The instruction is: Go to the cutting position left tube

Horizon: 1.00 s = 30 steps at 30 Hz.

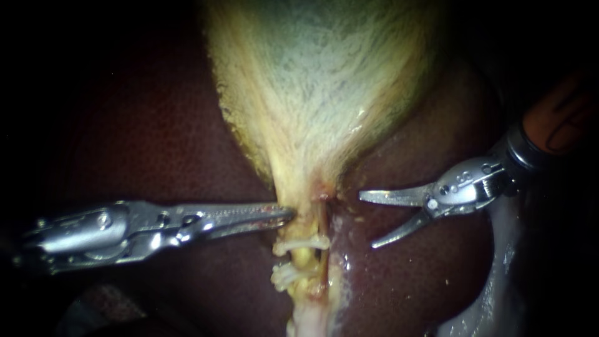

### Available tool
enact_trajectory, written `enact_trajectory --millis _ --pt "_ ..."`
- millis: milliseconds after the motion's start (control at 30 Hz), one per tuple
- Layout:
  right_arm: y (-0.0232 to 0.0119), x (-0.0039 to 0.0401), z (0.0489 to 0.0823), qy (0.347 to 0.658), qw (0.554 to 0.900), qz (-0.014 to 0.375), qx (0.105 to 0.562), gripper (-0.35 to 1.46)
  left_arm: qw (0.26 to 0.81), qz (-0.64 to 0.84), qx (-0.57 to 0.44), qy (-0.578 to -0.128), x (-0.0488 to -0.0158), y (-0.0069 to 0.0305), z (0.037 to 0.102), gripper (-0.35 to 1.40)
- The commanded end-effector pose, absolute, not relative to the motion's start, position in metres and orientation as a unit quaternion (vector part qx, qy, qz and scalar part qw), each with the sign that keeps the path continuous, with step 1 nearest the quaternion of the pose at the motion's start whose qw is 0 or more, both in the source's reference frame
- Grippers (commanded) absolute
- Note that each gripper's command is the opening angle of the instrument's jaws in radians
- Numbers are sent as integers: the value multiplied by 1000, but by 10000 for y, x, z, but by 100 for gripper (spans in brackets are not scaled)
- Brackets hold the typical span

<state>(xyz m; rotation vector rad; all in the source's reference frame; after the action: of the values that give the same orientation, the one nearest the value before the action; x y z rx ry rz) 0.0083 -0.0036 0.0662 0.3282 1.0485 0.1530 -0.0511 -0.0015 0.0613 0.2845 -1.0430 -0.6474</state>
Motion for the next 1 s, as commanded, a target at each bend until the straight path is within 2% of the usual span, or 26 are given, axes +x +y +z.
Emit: enact_trajectory --millis 33,267,500,733,1000 --pt "-40 85 661 500 849 71 159 143 807 -304 136 -488 -508 -14 610 -18" --pt "-73 114 670 511 838 54 184 143 807 -306 134 -487 -476 -11 597 -18" --pt "-114 157 701 513 829 50 217 143 808 -314 129 -482 -445 -1 579 -18" --pt "-131 178 730 505 829 44 236 143 807 -316 128 -482 -439 1 571 -18" --pt "-128 187 743 491 836 42 241 142 806 -318 125 -483 -443 -4 562 -18"
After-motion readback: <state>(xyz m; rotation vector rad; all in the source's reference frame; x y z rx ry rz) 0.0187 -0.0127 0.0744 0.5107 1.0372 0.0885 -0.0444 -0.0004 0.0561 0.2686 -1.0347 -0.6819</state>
